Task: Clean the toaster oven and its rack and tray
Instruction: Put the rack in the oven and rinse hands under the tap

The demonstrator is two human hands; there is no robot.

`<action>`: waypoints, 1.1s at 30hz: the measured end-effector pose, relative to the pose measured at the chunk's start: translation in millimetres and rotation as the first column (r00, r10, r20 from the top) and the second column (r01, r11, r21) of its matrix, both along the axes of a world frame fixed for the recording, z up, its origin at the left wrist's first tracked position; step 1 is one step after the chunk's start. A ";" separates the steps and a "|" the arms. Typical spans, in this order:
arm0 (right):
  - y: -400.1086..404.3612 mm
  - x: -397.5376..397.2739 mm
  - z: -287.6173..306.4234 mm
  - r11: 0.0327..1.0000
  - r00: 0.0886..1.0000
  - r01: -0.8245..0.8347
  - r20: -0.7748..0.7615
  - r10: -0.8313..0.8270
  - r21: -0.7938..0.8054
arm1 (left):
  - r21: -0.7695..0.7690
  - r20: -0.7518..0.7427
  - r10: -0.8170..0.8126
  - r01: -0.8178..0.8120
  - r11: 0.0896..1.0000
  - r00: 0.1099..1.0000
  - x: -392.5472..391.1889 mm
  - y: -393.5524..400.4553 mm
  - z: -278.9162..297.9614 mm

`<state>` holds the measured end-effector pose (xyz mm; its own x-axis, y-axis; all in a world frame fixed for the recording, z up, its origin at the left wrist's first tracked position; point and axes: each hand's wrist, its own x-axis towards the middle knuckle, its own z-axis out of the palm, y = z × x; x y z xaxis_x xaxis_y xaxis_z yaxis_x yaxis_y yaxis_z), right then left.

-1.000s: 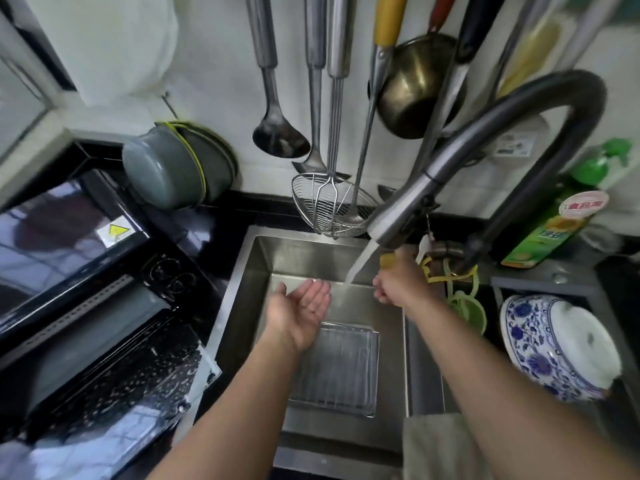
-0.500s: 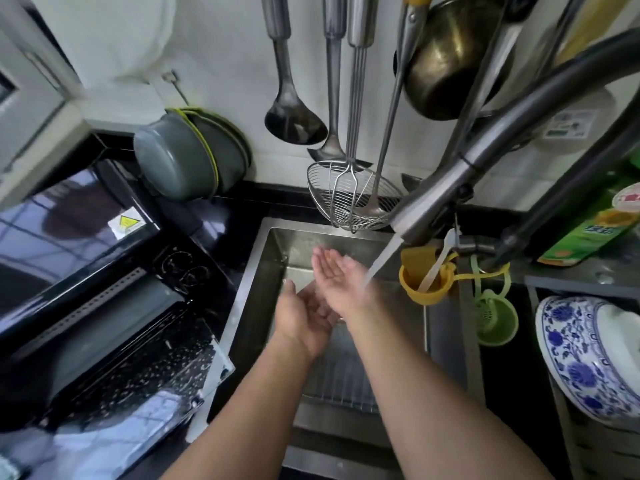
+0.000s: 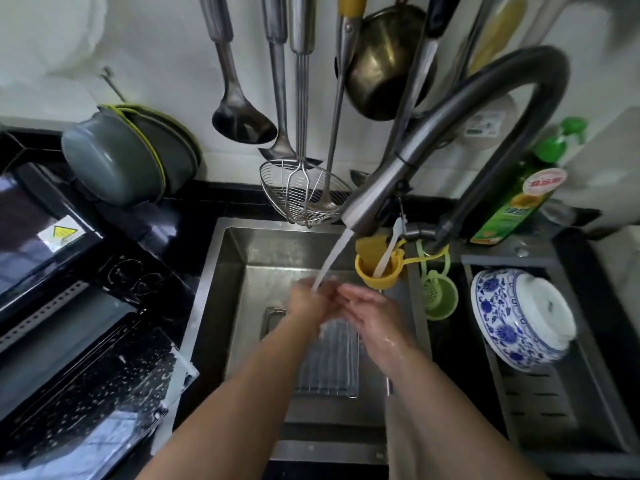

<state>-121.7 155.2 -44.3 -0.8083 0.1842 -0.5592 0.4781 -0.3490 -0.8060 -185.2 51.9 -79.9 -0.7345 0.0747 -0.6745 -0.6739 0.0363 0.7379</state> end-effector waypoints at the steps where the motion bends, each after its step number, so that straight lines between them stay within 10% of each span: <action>1: 5.4 -0.6 0.4 0.999 0.999 0.024 0.030 -0.025 0.044 | -0.127 -0.069 -0.050 0.041 0.991 0.996 -5.0 1.9 0.9; 3: 9.7 -2.7 -4.4 0.994 0.989 0.080 0.115 -0.088 0.068 | -0.222 -0.097 -0.121 0.097 0.970 0.988 -16.8 -1.9 4.3; 5: 6.0 -7.8 -5.6 0.963 0.964 0.216 0.193 -0.185 -0.159 | 0.094 0.050 0.037 -0.041 0.995 0.998 -24.7 -8.8 4.7; 7: -2.9 -21.2 -4.9 0.803 0.921 0.377 0.280 -0.271 -0.462 | 0.347 0.264 0.236 -0.320 0.882 0.935 -26.3 -15.9 5.0; 11: -43.0 -67.9 -8.3 0.559 0.902 0.432 0.352 -0.251 -0.708 | 0.387 0.284 0.333 -0.425 0.818 0.899 -10.8 -47.9 3.7; 17: -80.7 -72.3 -16.8 0.969 0.980 0.064 0.200 -0.015 -0.239 | 0.426 0.376 0.389 -0.530 0.733 0.841 10.7 -69.2 16.4; 20: -47.8 -46.4 -22.3 0.938 0.959 -0.282 0.087 0.269 0.202 | 0.410 0.355 0.274 -0.413 0.813 0.894 13.8 -57.3 25.5; 22: -6.6 -41.5 -26.1 0.641 0.870 -0.413 0.072 0.488 0.646 | 0.406 0.333 0.240 -0.368 0.836 0.912 15.9 -45.8 29.5; 25: 59.4 -58.4 -18.4 0.325 0.841 -0.325 0.114 0.529 0.888 | 0.395 0.326 0.233 -0.356 0.847 0.916 15.5 -34.4 30.0; 33: 120.8 -107.4 8.7 -0.504 0.763 -0.326 0.538 0.359 0.800 | 0.146 0.112 0.118 -0.134 0.980 0.987 22.7 -46.4 31.2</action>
<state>-229.1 276.1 -35.7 -0.9888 0.0561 -0.1380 0.0286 0.9808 0.1932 -162.5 5.5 -48.7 -0.6721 0.0942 -0.7345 -0.7383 -0.1614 0.6549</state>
